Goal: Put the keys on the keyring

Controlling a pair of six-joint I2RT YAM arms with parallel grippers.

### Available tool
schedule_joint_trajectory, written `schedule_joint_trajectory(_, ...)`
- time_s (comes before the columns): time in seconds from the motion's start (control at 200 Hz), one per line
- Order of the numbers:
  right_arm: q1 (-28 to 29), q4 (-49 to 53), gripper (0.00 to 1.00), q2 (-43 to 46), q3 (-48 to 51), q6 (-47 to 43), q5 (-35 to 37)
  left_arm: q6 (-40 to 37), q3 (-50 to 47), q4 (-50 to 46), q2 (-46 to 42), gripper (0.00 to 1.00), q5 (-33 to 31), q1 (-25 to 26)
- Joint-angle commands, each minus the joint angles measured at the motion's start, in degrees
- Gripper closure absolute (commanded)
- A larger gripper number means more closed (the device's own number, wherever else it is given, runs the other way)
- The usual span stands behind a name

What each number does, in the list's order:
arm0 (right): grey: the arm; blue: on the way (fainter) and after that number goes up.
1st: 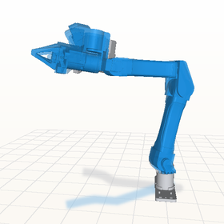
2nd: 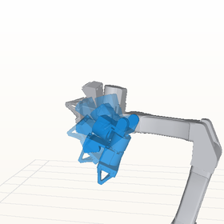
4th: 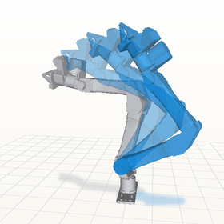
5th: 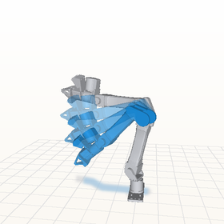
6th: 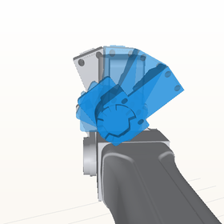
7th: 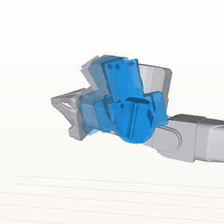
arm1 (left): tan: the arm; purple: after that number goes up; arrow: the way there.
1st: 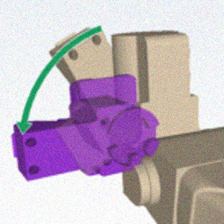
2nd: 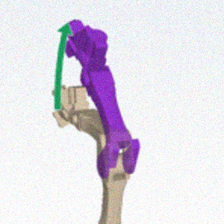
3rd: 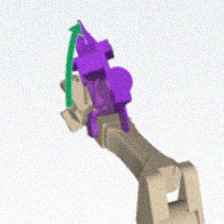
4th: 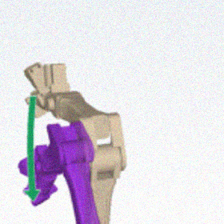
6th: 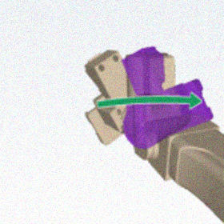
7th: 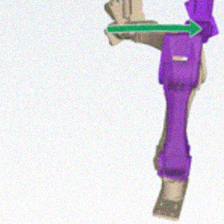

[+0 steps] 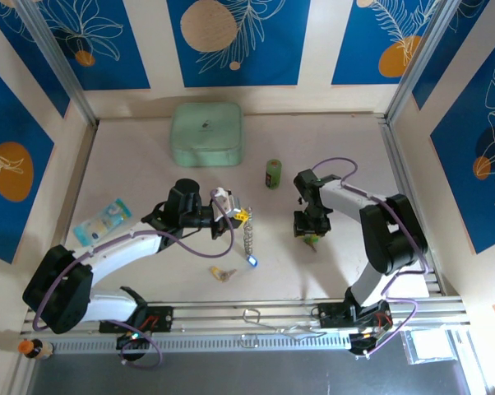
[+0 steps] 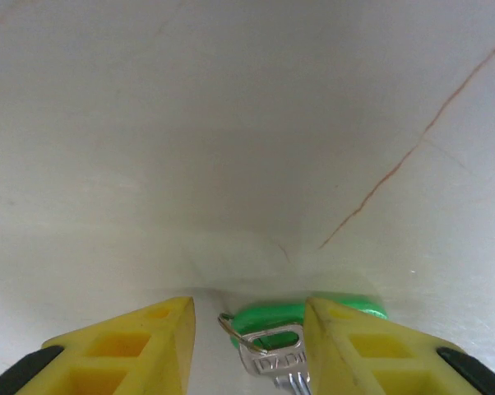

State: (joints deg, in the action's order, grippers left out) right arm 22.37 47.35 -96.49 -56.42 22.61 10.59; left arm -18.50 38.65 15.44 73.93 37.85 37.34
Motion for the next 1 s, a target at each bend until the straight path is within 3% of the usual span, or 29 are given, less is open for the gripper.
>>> schedule_joint_trajectory(0.0,0.9,2.9,0.61,-1.3,-1.8,-0.8,1.5,-1.5,0.2,0.8,-1.0,1.00,1.0,0.6)
schedule_joint_trajectory(0.345,1.8,4.3,0.72,-1.5,-2.7,0.1,2.0,-1.7,0.2,0.7,-0.9,1.00,1.0,0.6)
schedule_joint_trajectory(0.67,3.4,6.2,0.61,-0.5,-3.2,1.0,0.8,-1.8,0.3,0.6,-1.1,1.00,1.0,0.6)
schedule_joint_trajectory(0.995,4.2,7.7,0.63,-1.5,-3.2,2.4,1.8,-1.7,0.3,0.6,-1.0,1.00,0.9,0.6)
